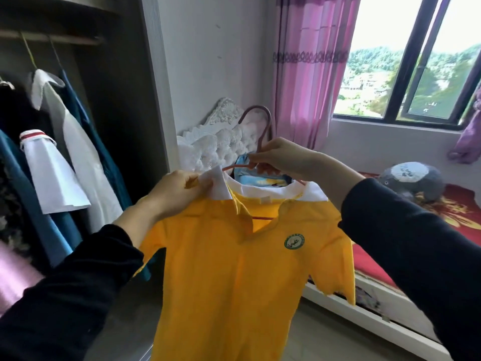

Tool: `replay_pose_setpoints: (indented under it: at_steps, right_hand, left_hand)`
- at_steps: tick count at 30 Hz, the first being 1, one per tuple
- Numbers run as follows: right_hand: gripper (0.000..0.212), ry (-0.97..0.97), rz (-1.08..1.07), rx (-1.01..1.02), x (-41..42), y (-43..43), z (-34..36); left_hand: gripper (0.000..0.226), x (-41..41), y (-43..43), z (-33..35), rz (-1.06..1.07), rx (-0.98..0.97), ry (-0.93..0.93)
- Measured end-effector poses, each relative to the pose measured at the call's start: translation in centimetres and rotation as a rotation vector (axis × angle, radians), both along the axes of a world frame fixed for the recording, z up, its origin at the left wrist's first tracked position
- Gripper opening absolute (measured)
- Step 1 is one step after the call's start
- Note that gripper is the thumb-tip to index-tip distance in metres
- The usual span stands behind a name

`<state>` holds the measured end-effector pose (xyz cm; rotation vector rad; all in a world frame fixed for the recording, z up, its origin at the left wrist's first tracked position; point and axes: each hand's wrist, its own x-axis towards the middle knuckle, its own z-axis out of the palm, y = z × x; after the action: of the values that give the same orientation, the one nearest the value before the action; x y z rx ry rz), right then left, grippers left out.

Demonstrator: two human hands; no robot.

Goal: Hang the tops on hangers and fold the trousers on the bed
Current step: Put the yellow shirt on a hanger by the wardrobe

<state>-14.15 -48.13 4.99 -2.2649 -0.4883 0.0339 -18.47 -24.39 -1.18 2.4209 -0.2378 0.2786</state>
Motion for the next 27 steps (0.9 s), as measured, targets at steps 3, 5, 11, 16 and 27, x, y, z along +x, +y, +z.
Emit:
replay_pose_setpoints:
  at_steps: [3,5,11,16,27]
  right_hand:
    - [0.027,-0.067,0.034,0.008,0.2,0.5,0.1]
    - [0.023,-0.122,0.091,0.018,0.4,0.4,0.4]
    - [0.017,-0.171,0.174,0.001,2.9,1.8,0.8]
    - [0.024,-0.253,0.163,-0.076,6.6,6.5,1.3]
    - [0.029,-0.328,0.114,-0.145,16.3,21.2,6.2]
  left_hand:
    - [0.038,0.5,0.3,-0.4,0.060,-0.023,-0.137]
    - [0.040,0.9,0.7,-0.5,0.117,-0.039,-0.218]
    - [0.042,2.8,2.2,-0.6,0.132,-0.161,-0.081]
    - [0.044,5.6,4.6,-0.3,0.209,-0.109,0.044]
    - [0.041,17.2,18.4,4.8,0.433,0.273,-0.142]
